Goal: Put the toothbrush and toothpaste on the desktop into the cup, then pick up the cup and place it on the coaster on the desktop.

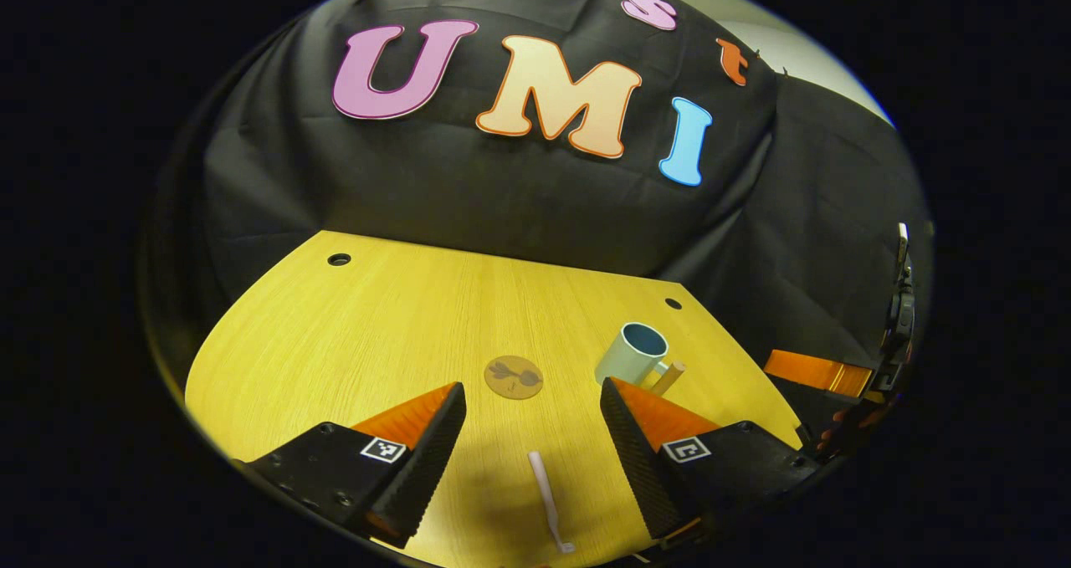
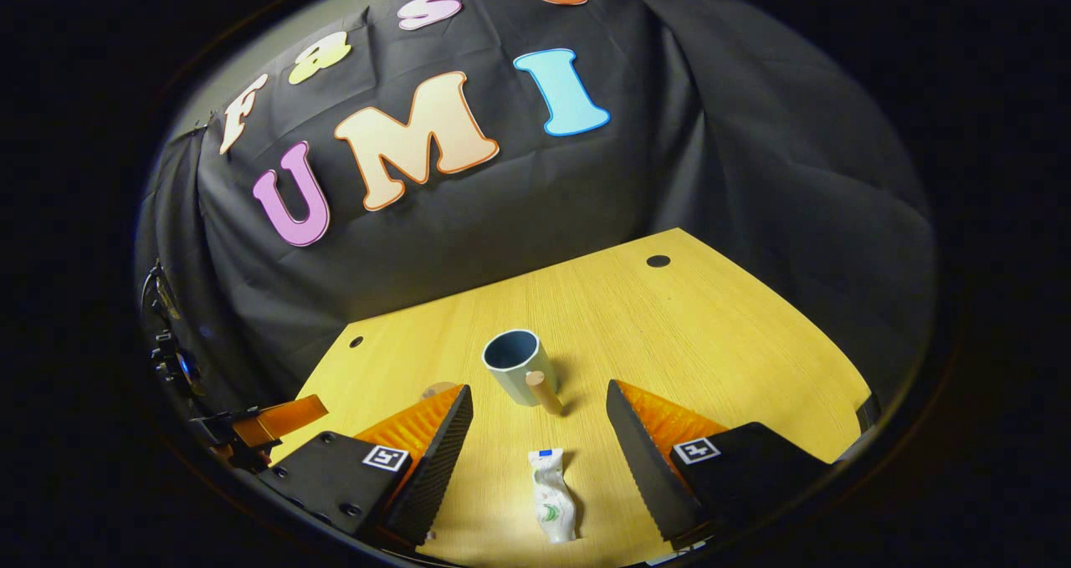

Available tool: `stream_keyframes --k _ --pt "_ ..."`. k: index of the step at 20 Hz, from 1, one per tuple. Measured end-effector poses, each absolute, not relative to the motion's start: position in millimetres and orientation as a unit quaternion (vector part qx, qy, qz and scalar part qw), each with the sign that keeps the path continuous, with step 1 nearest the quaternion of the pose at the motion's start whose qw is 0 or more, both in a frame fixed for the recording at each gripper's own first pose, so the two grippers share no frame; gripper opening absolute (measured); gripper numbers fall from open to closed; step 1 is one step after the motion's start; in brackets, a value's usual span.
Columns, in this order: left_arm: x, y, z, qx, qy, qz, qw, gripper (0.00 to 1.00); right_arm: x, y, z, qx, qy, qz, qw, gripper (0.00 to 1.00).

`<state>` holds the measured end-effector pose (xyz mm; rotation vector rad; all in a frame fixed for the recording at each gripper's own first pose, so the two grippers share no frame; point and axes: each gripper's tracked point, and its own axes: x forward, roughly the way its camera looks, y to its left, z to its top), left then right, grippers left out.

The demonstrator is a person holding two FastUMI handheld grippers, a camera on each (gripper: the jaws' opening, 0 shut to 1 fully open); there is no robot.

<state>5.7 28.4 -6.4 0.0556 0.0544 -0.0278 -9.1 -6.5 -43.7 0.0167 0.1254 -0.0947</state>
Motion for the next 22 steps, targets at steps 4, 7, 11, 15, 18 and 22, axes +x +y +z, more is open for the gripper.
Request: stream_keyframes --k 4,7,11,15,18,22 --pt "6 43 -17 0.044 0.045 -0.001 0.998 0.95 -4 -4 -62 0.006 0.097 -0.053 0.994 0.98" --pt "0 58 -26 0.049 0.059 0.014 0.997 0.95 3 5 -77 0.002 0.126 -0.048 0.991 0.98" --pt "-8 77 -35 0.041 0.070 0.034 0.996 0.95 15 13 -108 -0.014 0.188 -0.044 0.981 0.98" --pt "-11 101 -42 0.031 0.079 0.054 0.995 0.95 29 10 -137 -0.031 0.247 -0.052 0.967 0.99" --pt "-13 116 -43 0.031 0.085 0.061 0.994 0.95 34 6 -161 -0.038 0.295 -0.061 0.953 0.99" --pt "-17 136 -45 0.046 0.094 0.081 0.991 0.95 36 -10 -190 -0.066 0.355 -0.084 0.929 0.94"
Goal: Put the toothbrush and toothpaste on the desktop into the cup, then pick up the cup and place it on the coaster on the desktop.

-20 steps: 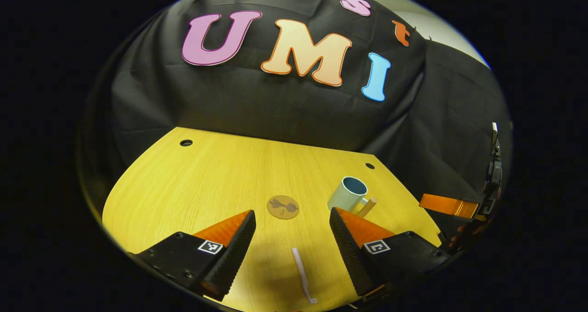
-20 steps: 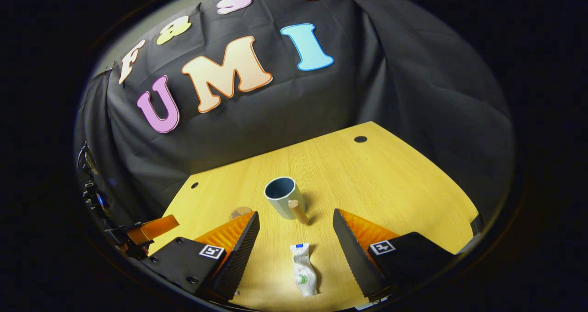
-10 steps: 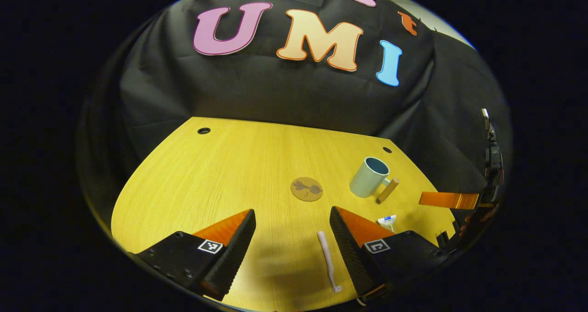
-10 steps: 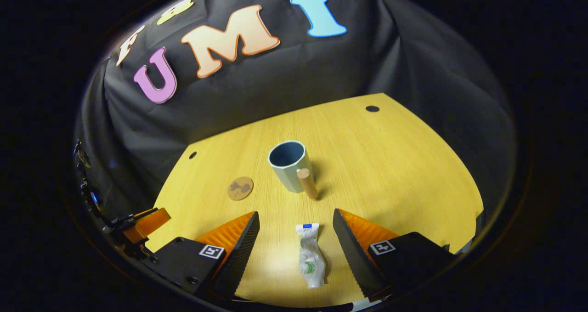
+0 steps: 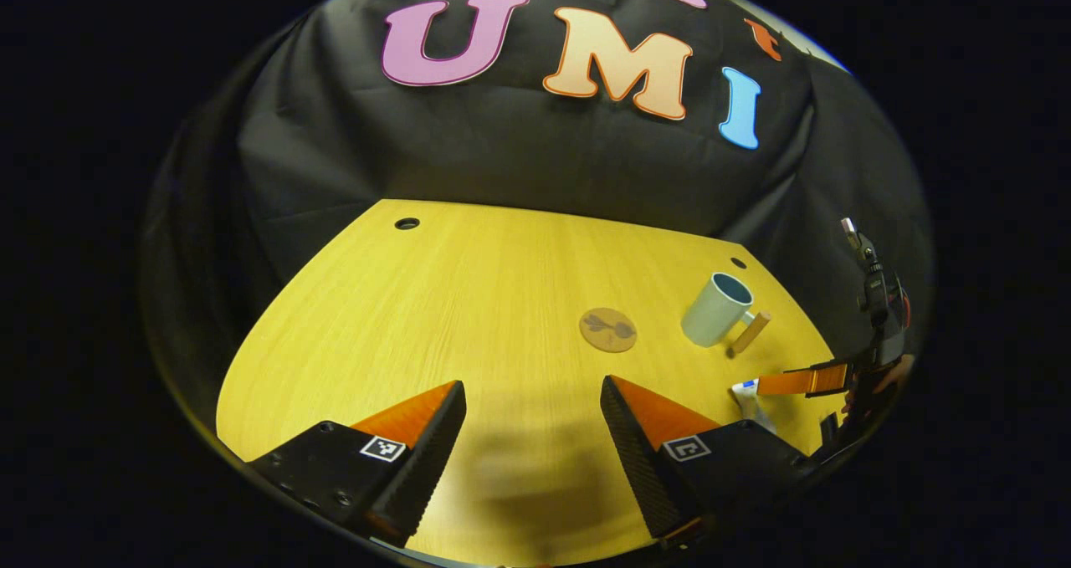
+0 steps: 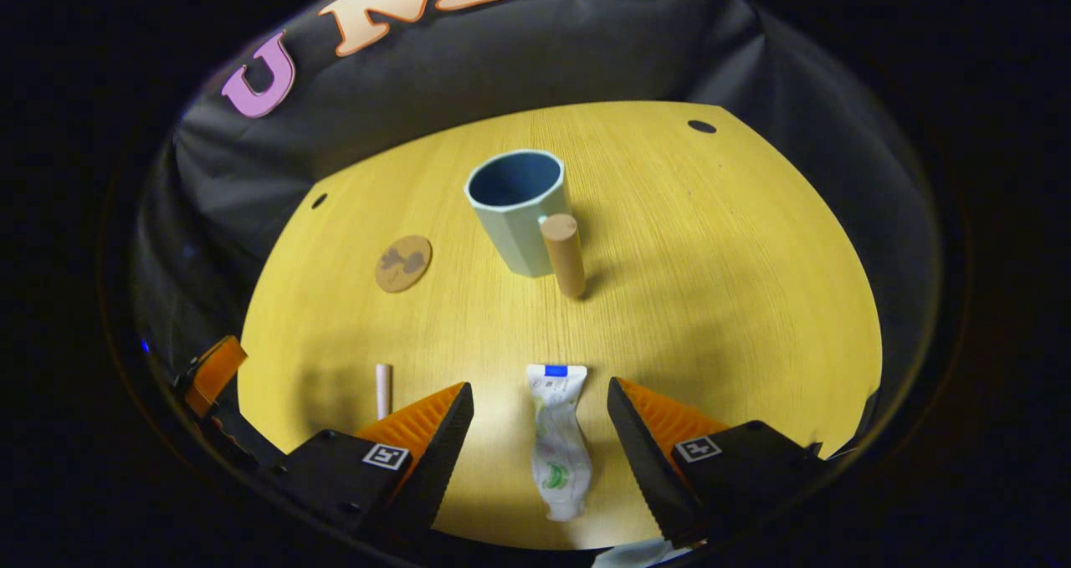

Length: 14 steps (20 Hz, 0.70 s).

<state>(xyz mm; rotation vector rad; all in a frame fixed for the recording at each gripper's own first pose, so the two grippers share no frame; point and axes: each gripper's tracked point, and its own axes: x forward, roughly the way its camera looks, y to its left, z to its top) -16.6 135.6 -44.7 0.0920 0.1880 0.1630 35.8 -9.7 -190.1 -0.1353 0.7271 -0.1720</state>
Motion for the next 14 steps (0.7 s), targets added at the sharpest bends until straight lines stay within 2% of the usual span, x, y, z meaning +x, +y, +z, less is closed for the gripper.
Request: stream_keyframes --k 1,2,3,4,6,7,8,9,10,11,12,13,14 --pt "-18 139 -45 0.046 0.096 0.085 0.991 0.95 35 -13 -197 -0.069 0.369 -0.092 0.922 0.99" --pt "-19 141 -48 0.045 0.100 0.087 0.990 0.95 35 -15 -204 -0.070 0.384 -0.098 0.916 0.94" --pt "-20 142 -50 0.042 0.104 0.086 0.990 0.95 35 -17 -210 -0.068 0.398 -0.104 0.909 0.99" --pt "-21 142 -53 0.040 0.109 0.085 0.990 0.95 35 -19 -214 -0.065 0.410 -0.110 0.903 0.92" --pt "-23 144 -60 0.038 0.121 0.083 0.988 0.95 34 -22 -220 -0.063 0.428 -0.121 0.893 0.90" --pt "-23 146 -61 0.037 0.124 0.083 0.988 0.95 34 -23 -222 -0.062 0.437 -0.125 0.888 0.97" --pt "-24 147 -61 0.034 0.125 0.083 0.988 0.95 34 -24 -224 -0.063 0.445 -0.129 0.884 0.97" --pt "-24 147 -62 0.030 0.126 0.084 0.988 0.95 34 -25 -226 -0.064 0.452 -0.133 0.880 0.90" --pt "-24 148 -64 0.026 0.129 0.086 0.988 0.95 34 -26 -228 -0.066 0.457 -0.134 0.876 0.89" --pt "-23 151 -66 0.022 0.132 0.088 0.987 0.95 34 -28 -229 -0.071 0.462 -0.136 0.873 0.95" --pt "-23 152 -66 0.019 0.133 0.090 0.987 0.95 33 -29 -231 -0.076 0.465 -0.138 0.871 0.93" --pt "-23 154 -66 0.018 0.133 0.093 0.987 0.95 32 -31 -232 -0.083 0.469 -0.140 0.868 0.82" --pt "-23 156 -66 0.018 0.133 0.096 0.986 0.95 30 -33 -233 -0.087 0.473 -0.141 0.865 0.86"
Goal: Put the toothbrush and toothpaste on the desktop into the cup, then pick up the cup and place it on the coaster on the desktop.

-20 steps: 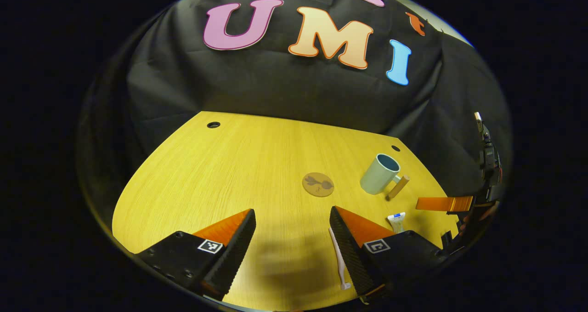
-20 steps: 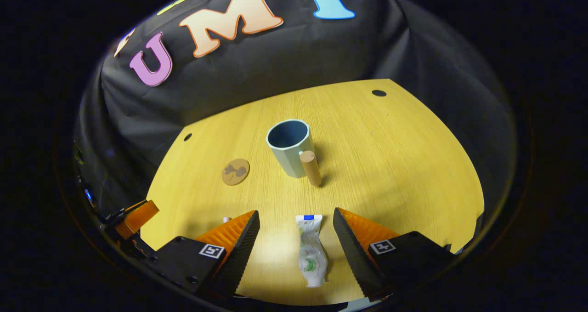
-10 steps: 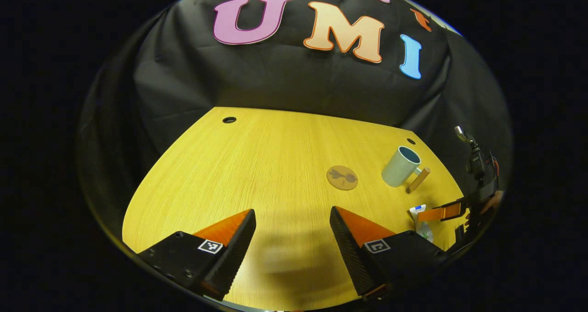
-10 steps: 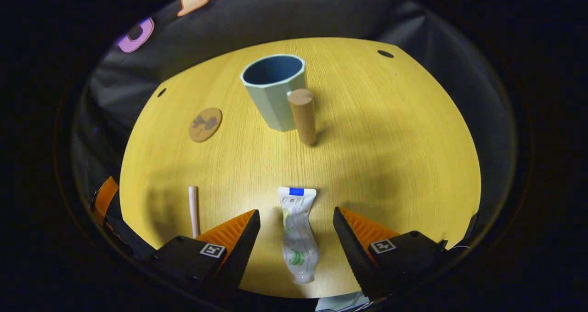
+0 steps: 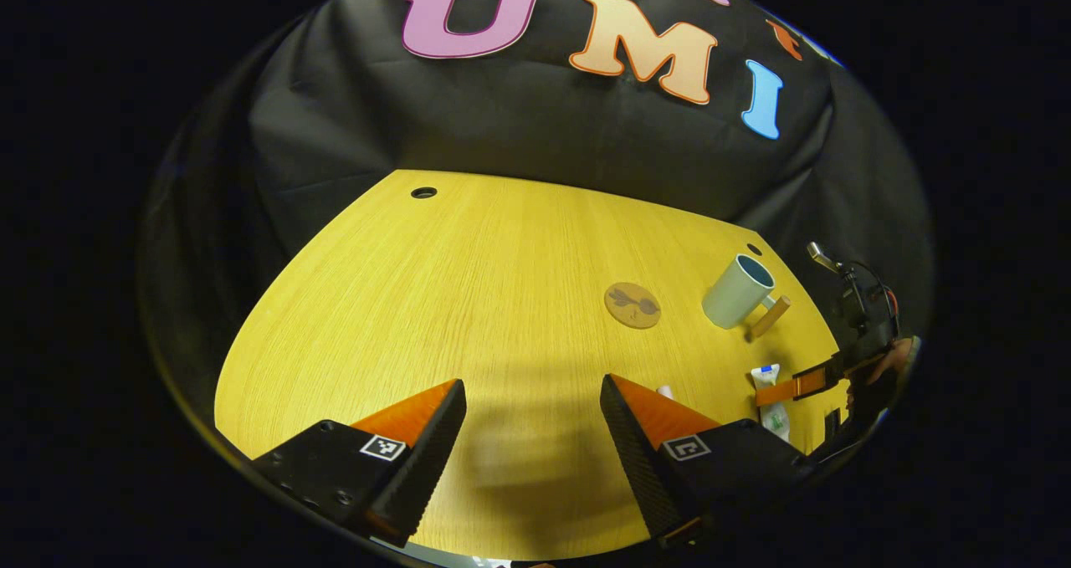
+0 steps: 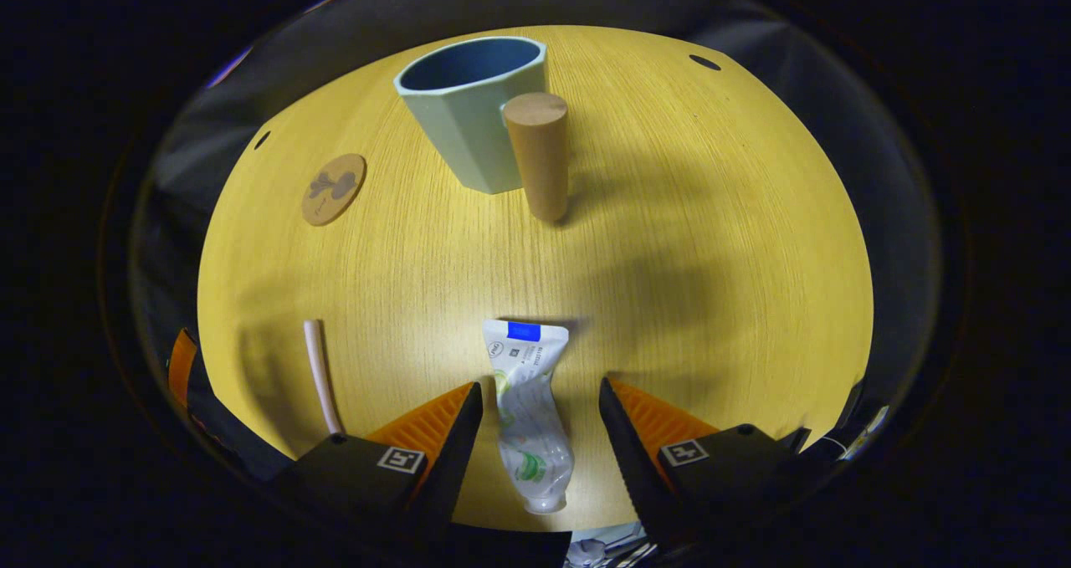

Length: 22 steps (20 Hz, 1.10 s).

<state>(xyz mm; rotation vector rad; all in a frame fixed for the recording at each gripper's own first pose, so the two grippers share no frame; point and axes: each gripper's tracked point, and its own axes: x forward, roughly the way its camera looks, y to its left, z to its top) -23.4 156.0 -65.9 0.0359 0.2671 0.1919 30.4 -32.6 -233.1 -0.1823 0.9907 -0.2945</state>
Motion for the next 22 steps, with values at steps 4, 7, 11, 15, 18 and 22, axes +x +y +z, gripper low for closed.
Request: stream_keyframes --k 4,7,11,15,18,22 --pt "-26 169 -67 0.033 0.146 0.116 0.982 0.95 32 -31 -239 -0.095 0.478 -0.144 0.861 0.64" --pt "-25 169 -67 0.036 0.148 0.118 0.981 0.94 36 -27 -238 -0.092 0.481 -0.146 0.859 0.60" --pt "-25 167 -67 0.035 0.152 0.113 0.981 0.95 39 -26 -236 -0.082 0.487 -0.152 0.856 0.35" --pt "-24 164 -69 0.031 0.159 0.104 0.981 0.94 39 -33 -238 -0.072 0.493 -0.160 0.852 0.21" --pt "-25 162 -69 0.026 0.168 0.095 0.981 0.95 39 -34 -238 -0.067 0.493 -0.146 0.855 0.18" --pt "-29 159 -70 0.027 0.193 0.084 0.977 0.95 38 -31 -235 -0.079 0.479 -0.132 0.865 0.14"
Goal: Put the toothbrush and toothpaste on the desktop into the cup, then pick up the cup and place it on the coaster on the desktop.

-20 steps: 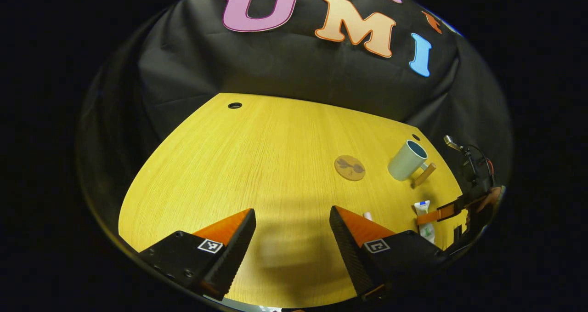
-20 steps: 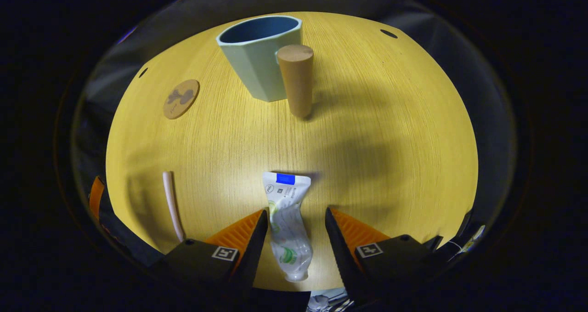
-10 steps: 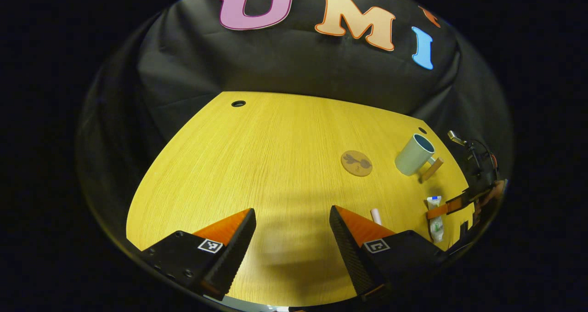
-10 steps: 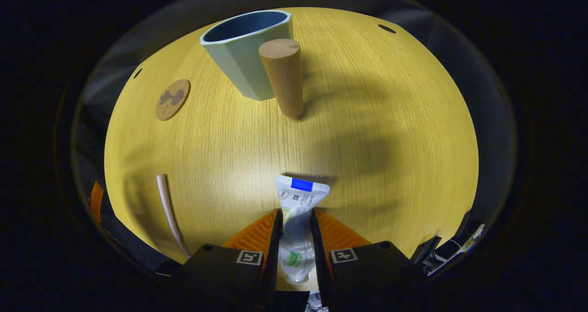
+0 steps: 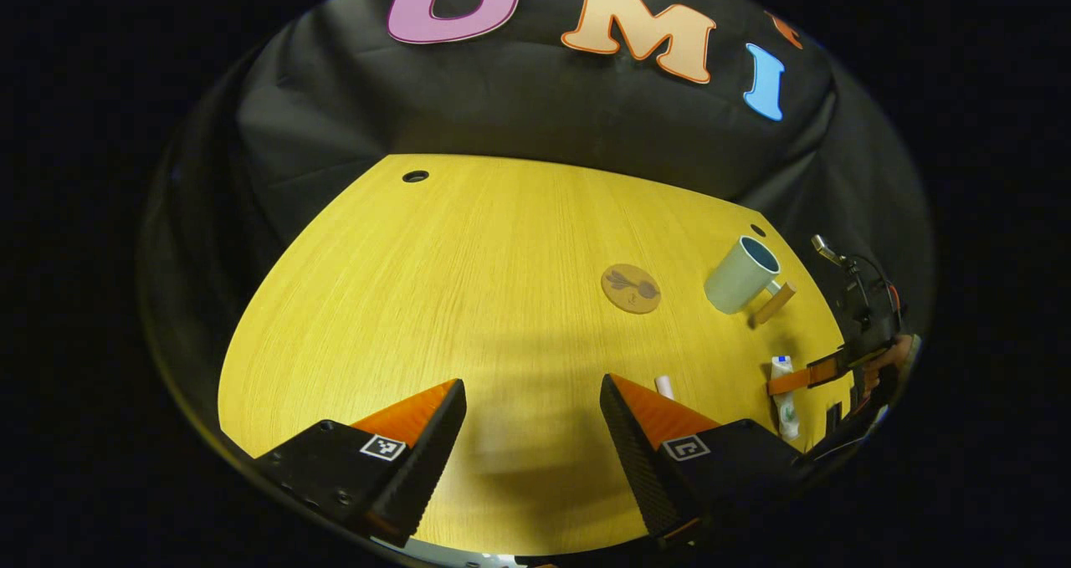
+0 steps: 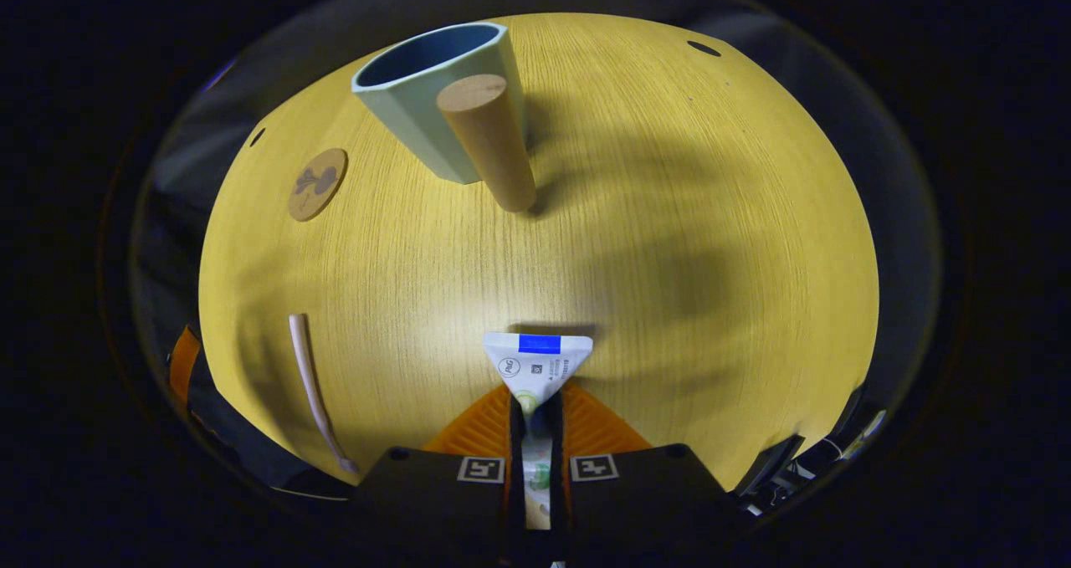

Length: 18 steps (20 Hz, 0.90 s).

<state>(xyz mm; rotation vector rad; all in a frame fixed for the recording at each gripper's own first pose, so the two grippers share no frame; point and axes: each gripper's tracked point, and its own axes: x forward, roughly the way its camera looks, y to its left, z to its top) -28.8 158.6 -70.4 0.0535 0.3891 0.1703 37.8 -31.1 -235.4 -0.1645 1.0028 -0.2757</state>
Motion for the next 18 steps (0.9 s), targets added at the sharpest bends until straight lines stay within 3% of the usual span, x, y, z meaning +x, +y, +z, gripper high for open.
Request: stream_keyframes --k 5,11,18 --pt "-35 147 -73 0.034 0.253 0.057 0.965 0.95 38 -30 -233 -0.074 0.431 -0.136 0.889 0.13" --pt "-34 117 -97 0.028 0.340 0.040 0.939 0.95 41 -22 -235 0.014 0.391 -0.126 0.912 0.14" --pt "-28 117 -118 0.061 0.418 0.059 0.904 0.95 43 -20 -228 0.039 0.352 -0.092 0.931 0.14"
